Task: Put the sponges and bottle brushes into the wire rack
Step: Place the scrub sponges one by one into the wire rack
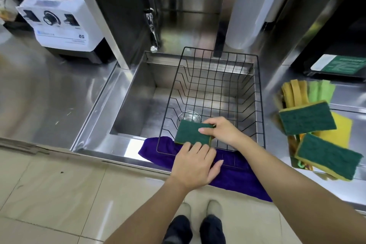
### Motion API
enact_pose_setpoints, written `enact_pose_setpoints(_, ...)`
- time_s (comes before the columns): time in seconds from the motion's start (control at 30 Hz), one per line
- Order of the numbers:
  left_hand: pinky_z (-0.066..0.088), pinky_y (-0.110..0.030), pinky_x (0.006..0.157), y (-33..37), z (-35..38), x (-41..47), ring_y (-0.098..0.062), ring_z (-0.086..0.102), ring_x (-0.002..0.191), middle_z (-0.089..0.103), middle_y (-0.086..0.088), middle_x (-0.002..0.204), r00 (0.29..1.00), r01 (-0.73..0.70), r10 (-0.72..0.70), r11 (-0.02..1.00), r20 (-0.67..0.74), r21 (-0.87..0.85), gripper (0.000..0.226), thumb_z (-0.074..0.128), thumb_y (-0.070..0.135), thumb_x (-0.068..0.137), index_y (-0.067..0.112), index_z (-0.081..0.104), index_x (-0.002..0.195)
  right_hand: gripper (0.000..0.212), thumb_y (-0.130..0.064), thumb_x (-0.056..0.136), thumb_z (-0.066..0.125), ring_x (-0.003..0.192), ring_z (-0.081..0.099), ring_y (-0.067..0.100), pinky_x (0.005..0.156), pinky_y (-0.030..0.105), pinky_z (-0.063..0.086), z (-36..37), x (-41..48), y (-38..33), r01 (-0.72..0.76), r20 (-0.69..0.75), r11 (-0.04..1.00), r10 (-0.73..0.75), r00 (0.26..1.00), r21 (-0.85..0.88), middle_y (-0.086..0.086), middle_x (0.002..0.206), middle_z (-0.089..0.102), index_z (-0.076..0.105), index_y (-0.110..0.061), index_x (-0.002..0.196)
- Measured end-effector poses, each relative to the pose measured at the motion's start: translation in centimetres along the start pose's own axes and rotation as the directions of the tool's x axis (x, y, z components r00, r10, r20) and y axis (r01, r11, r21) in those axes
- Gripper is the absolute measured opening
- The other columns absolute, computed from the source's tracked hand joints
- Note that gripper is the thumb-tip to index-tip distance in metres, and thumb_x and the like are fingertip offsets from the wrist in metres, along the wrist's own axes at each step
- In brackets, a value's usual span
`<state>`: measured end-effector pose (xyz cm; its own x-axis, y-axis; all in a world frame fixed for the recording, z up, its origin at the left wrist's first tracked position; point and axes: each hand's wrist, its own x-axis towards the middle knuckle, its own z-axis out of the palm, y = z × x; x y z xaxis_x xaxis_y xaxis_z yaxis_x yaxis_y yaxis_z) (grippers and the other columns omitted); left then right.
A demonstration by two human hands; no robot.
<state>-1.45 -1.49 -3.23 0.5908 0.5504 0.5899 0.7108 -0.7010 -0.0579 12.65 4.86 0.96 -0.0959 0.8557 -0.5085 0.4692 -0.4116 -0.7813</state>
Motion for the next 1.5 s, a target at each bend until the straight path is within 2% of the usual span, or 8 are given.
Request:
enact_pose_setpoints(0.37,0.041,-0.034,0.063,-0.1,0.2,-0.2,-0.023,0.057,0.073,0.064,-0.004,0.085,0.999,-0.021,0.02,1.0,0.037,0.004,0.046,0.032,0.039,0.101,0.011,0.065,0.085,0.05,-0.041,0.091,0.05,0.128,0.042,0.027,0.106,0.04,0.036,-0.6,-1.2,0.3,0.062,-0.091,0.829,-0.135,0.987,-0.556,0.01,0.134,0.049,0.046,-0.016,0.134)
enact_pose_setpoints(0.5,0.039,-0.035,0.061,-0.1,0.4,-0.3,-0.023,0.055,0.068,0.062,-0.003,0.081,1.0,-0.022,0.022,1.0,0.021,0.005,0.045,0.033,0.039,0.101,0.012,0.066,0.085,0.041,-0.031,0.094,0.047,0.121,0.048,0.025,0.103,0.039,0.036,-4.1,-2.4,0.3,0.061,-0.277,0.737,-0.328,0.903,-0.673,0.008,0.13,0.054,0.051,-0.012,0.13)
enact_pose_setpoints(0.6,0.037,-0.034,0.061,-0.1,0.4,-0.3,-0.023,0.053,0.065,0.061,-0.002,0.078,1.0,-0.014,0.014,1.0,0.015,0.003,0.045,0.033,0.039,0.101,0.012,0.066,0.085,0.037,-0.022,0.092,0.049,0.119,0.048,0.028,0.098,0.039,0.034,-8.2,-3.5,0.6,-0.082,-0.439,0.667,-0.387,0.811,-0.74,0.009,0.127,0.055,0.053,-0.011,0.126)
enact_pose_setpoints(0.7,0.036,-0.034,0.061,-0.1,0.3,-0.2,-0.022,0.052,0.064,0.06,-0.001,0.078,1.0,-0.015,0.015,1.0,0.002,0.0,0.047,0.031,0.039,0.101,0.012,0.065,0.084,0.043,-0.026,0.086,0.056,0.124,0.042,0.028,0.099,0.04,0.03,-12.1,-4.9,1.5,-0.264,-0.547,0.62,-0.324,0.772,-0.739,0.009,0.131,0.05,0.051,-0.014,0.127)
enact_pose_setpoints(0.9,0.036,-0.034,0.06,-0.1,0.2,-0.1,-0.023,0.053,0.063,0.06,-0.002,0.075,1.0,-0.023,0.023,1.0,-0.012,0.007,0.044,0.036,0.038,0.099,0.012,0.065,0.08,0.074,-0.054,0.075,0.062,0.135,0.03,0.03,0.106,0.048,0.024,-15.4,-7.2,3.5,-0.46,-0.541,0.454,-0.059,0.839,-0.763,0.012,0.145,0.037,0.036,-0.021,0.136)
enact_pose_setpoints(1.03,0.035,-0.034,0.061,-0.1,0.2,0.0,-0.023,0.053,0.062,0.059,-0.002,0.074,1.0,-0.027,0.027,0.999,-0.014,0.02,0.038,0.042,0.037,0.095,0.012,0.064,0.078,0.074,-0.046,0.076,0.065,0.141,0.021,0.037,0.109,0.051,0.023,-15.9,-8.1,4.6,-0.541,-0.558,0.371,0.072,0.827,-0.755,0.014,0.15,0.028,0.033,-0.021,0.138)
enact_pose_setpoints(1.27,0.034,-0.035,0.06,-0.1,0.2,-0.1,-0.023,0.051,0.061,0.057,-0.002,0.072,1.0,-0.018,0.018,1.0,-0.002,0.019,0.042,0.036,0.037,0.099,0.013,0.062,0.076,0.057,-0.034,0.079,0.07,0.119,0.044,0.037,0.096,0.043,0.038,-16.9,-8.3,2.9,-0.538,-0.595,0.44,0.011,0.804,-0.719,0.016,0.126,0.049,0.05,-0.009,0.126)
enact_pose_setpoints(1.5,0.034,-0.034,0.059,0.0,0.2,-0.1,-0.023,0.051,0.061,0.056,-0.001,0.071,1.0,-0.01,0.01,0.999,0.01,0.031,0.039,0.04,0.038,0.096,0.013,0.063,0.076,0.049,-0.021,0.076,0.075,0.111,0.051,0.04,0.09,0.043,0.044,-18.8,-7.6,-2.7,-0.321,-0.624,0.751,-0.152,0.766,-0.577,0.021,0.119,0.056,0.055,-0.005,0.118)
